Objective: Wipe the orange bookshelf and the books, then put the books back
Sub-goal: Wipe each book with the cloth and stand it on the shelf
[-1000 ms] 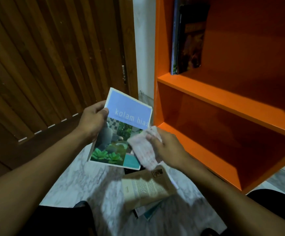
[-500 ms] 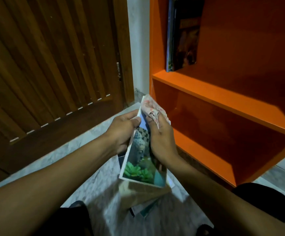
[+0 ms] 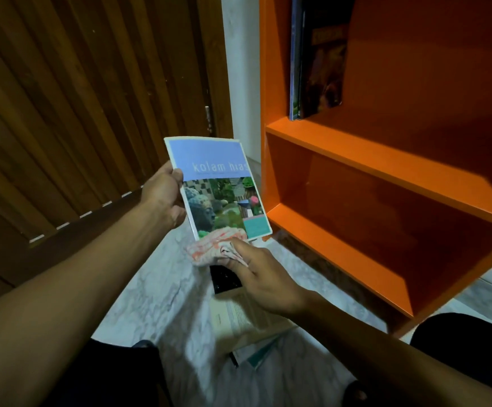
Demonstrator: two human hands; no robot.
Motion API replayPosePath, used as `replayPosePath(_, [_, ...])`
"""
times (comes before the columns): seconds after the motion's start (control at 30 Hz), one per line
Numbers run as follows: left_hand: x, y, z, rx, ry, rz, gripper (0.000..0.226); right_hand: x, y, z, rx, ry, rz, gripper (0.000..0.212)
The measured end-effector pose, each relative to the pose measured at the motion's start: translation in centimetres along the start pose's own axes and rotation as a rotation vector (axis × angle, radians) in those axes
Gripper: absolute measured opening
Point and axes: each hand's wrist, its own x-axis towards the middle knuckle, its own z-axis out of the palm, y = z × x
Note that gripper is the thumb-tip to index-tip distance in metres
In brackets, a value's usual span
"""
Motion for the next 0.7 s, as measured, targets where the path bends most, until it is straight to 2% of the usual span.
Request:
replayPosePath(0.13, [0.2,0.0,-0.6,0.044,-0.029,0.09,0.037,0.1,-0.2,-0.6,0.034,-0.024,0.057,0.011])
replayPosePath(0.2, [0.1,0.0,-0.8,0.071,-0.064,0.133,0.038,0.4,0.0,-1.2,0.017,-0.039,0.094,0.015])
replayPosePath(0.27, [-0.1,0.0,-1.0,0.116,-0.117,0.178,0.038,0.8,0.4,-1.9,-0.015,-0.044,0.153,0.008])
replayPosePath(0.33, [-0.6,0.4,-1.2,0.174,-0.177,0.234,0.037,0.9,0.7,-2.5,-0.024,0.043,0.234,0.003])
replayPosePath(0.4, [-1.0,0.6,-1.4,0.234,-0.247,0.286,0.037,1.0,1.1,-3.3,0.054,0.209,0.314,0.015])
replayPosePath(0.43, [-1.1,0.6,-1.6,0.259,-0.292,0.309,0.037,1.1,1.0,-3.9,0.115,0.269,0.355,0.03])
replayPosePath(0.5, [-1.4,0.6,-1.9,0.318,-0.375,0.348,0.036,1.4,1.0,-5.0,0.247,0.31,0.441,0.06])
replayPosePath(0.57, [-1.5,0.4,-2.1,0.343,-0.456,0.362,0.035,1.7,1.2,-5.8,0.331,0.283,0.483,0.074])
replayPosePath(0.6, [-1.6,0.4,-2.2,0.338,-0.499,0.354,0.035,1.7,1.4,-6.0,0.366,0.249,0.468,0.067])
replayPosePath(0.7, [-1.9,0.5,-2.4,0.32,-0.574,0.353,0.035,1.9,1.1,-6.3,0.396,0.227,0.41,0.012])
